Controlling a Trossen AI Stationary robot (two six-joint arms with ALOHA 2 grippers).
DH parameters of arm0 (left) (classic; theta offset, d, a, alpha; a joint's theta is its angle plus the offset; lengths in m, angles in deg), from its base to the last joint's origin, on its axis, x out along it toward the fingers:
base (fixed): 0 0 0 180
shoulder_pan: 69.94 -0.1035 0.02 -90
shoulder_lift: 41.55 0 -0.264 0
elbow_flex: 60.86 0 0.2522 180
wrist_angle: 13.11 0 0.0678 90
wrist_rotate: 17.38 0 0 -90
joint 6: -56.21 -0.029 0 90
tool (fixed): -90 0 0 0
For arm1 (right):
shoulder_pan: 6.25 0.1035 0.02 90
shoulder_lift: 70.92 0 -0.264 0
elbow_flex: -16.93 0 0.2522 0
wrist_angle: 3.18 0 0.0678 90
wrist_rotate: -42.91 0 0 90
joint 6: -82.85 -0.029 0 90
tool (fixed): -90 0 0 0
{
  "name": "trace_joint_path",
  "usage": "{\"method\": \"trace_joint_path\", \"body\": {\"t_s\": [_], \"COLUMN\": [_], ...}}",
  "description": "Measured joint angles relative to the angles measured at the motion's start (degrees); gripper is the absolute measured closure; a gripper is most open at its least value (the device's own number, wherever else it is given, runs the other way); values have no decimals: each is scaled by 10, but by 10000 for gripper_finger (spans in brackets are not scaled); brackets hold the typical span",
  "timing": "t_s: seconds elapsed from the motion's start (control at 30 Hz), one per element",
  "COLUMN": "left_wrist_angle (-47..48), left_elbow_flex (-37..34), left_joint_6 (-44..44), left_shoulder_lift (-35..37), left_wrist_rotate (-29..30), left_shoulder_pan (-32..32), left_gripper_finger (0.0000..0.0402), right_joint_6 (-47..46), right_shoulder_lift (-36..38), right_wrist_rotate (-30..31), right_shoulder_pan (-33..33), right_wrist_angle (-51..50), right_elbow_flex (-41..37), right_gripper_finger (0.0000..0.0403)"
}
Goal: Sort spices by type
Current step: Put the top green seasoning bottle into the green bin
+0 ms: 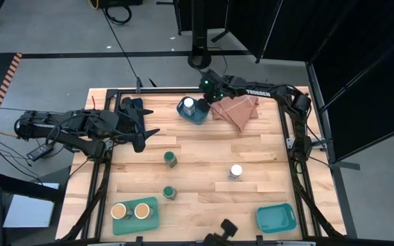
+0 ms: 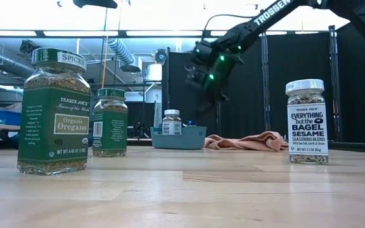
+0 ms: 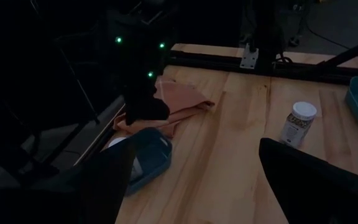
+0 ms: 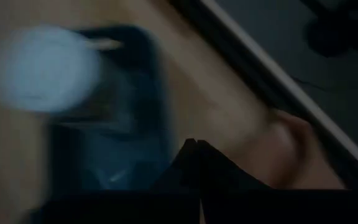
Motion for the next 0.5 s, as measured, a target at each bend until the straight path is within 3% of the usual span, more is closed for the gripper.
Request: {"method": "trace_joint_path", "body": {"t_s": [0.2,0.5], "left_wrist_angle": [0,0], "left_elbow_flex": [0,0], "left_joint_6": [-1,-3], "left_shoulder_lift": [0,0], "left_wrist_rotate": [0,0], "left_shoulder_pan": [0,0], "left_gripper_finger": [51,51], "right_joint_6": [12,24], "right_shoulder_lift": [0,-11], "right_wrist_rotate": [-49,-19], "right_shoulder_pan": [43,79], "right_wrist_angle": [-6,-48], "right_elbow_flex": [18,13], "right_gripper_finger": [402,402]}}
